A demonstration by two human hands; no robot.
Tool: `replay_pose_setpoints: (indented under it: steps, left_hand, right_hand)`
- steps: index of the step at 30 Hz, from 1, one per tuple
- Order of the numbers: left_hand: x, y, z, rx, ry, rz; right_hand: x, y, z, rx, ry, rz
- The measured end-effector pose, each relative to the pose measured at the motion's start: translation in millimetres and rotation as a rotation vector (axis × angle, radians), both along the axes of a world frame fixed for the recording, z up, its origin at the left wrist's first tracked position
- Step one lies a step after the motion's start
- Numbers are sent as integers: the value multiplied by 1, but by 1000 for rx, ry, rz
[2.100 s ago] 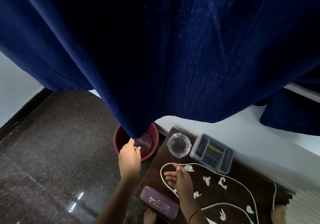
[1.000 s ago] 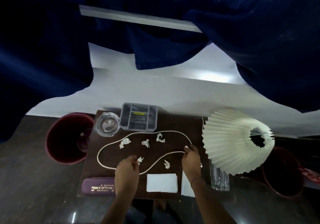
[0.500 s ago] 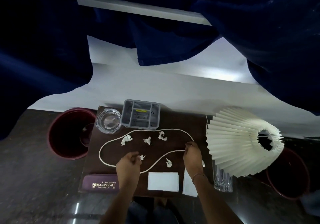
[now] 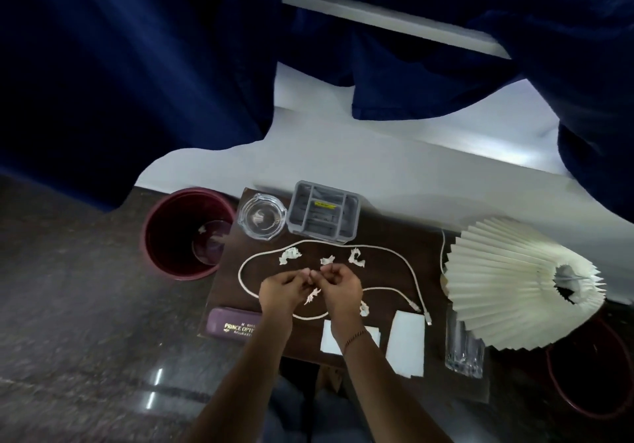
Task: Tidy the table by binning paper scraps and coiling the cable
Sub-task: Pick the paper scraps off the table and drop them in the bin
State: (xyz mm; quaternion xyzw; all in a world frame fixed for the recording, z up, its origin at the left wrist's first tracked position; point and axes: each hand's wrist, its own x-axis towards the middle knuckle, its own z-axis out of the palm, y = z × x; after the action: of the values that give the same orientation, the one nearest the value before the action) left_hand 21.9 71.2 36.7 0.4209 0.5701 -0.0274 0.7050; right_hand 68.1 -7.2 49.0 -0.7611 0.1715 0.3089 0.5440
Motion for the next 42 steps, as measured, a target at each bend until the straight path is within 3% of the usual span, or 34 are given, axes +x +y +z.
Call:
replay_pose_setpoints:
  steps: [7, 12, 15, 18, 24, 27, 34, 42]
  left_hand:
    - [-35, 42, -1, 92, 92, 36]
    - [-46, 87, 13, 144, 114, 358]
    - [-45, 130, 24, 57, -7, 643]
    - [-42, 165, 28, 18, 4, 766]
    - [-41, 172, 23, 110, 145, 668]
    - [-45, 153, 18, 66, 129, 608]
    - [-33, 84, 16, -34, 110, 361]
    - [-24, 31, 14, -61, 61, 285]
  right_hand:
    - [-23, 32, 0, 192, 147, 26]
    - [-37, 48, 1, 202, 158, 48]
    - [-42, 49, 1, 209, 157, 55]
    - [-44, 46, -1, 198, 138, 79]
    - [-43, 39, -9, 151, 91, 77]
    - [-42, 35, -12, 103, 74, 71]
    - [-33, -3, -15, -325, -281, 296]
    - [-32, -84, -30, -649, -225, 384]
